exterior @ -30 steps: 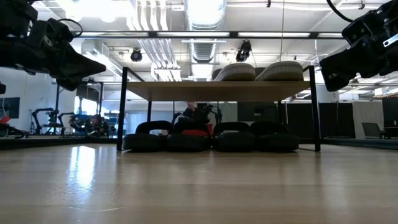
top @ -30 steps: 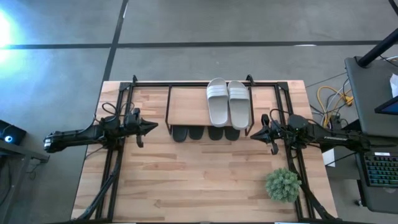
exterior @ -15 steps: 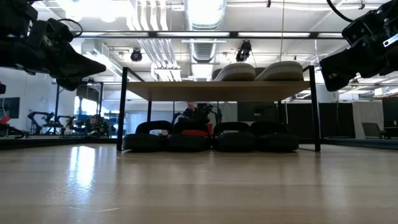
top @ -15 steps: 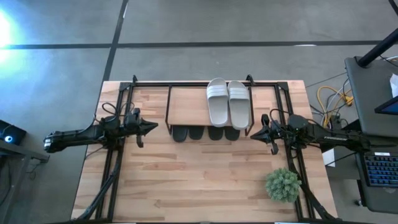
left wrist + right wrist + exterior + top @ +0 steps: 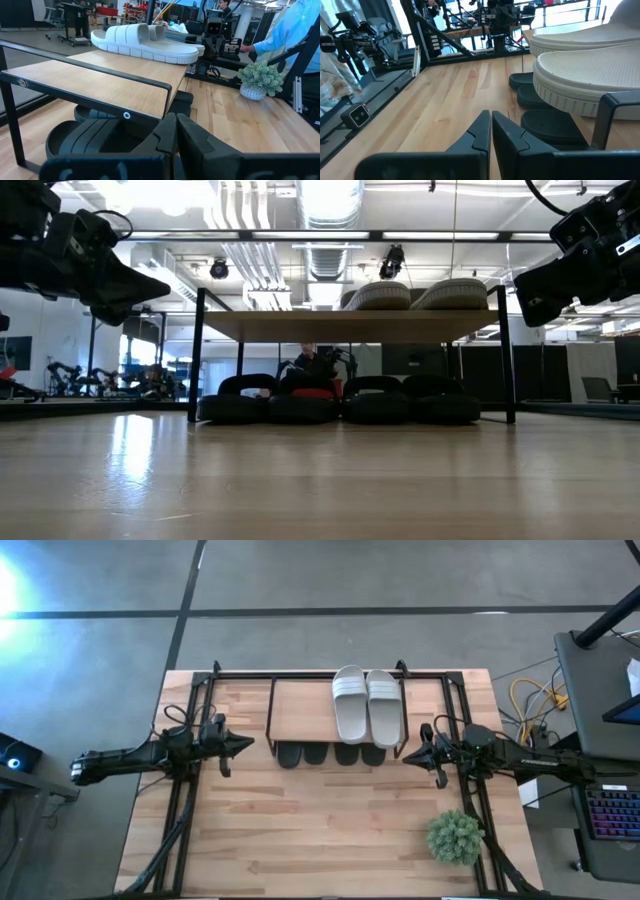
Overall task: Pick and place slides into the shelf
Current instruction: Return to Home Position
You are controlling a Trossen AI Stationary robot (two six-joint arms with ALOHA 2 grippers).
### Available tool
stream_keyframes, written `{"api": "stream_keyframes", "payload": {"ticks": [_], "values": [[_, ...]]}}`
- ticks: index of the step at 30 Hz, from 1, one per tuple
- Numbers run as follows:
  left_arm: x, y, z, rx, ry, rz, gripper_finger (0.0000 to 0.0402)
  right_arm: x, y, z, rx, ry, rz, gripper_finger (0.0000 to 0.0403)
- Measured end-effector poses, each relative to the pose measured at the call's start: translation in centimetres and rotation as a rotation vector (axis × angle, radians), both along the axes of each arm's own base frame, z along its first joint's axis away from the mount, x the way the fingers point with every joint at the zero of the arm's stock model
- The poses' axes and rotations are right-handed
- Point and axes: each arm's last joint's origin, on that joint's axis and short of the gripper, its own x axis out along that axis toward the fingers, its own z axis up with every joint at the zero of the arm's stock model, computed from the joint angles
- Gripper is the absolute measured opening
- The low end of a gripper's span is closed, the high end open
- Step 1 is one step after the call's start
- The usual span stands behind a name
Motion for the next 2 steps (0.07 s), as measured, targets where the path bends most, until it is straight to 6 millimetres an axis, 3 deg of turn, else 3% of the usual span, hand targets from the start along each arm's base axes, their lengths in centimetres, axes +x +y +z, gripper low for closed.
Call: {"api": "stream_keyframes", "payload": {"ticks": [2], "values": [[0.00,0.00,0.00,0.000,0.000,0.000,0.0000,0.00,0.00,0.00,0.000,0.000,0.000,0.0009]]}}
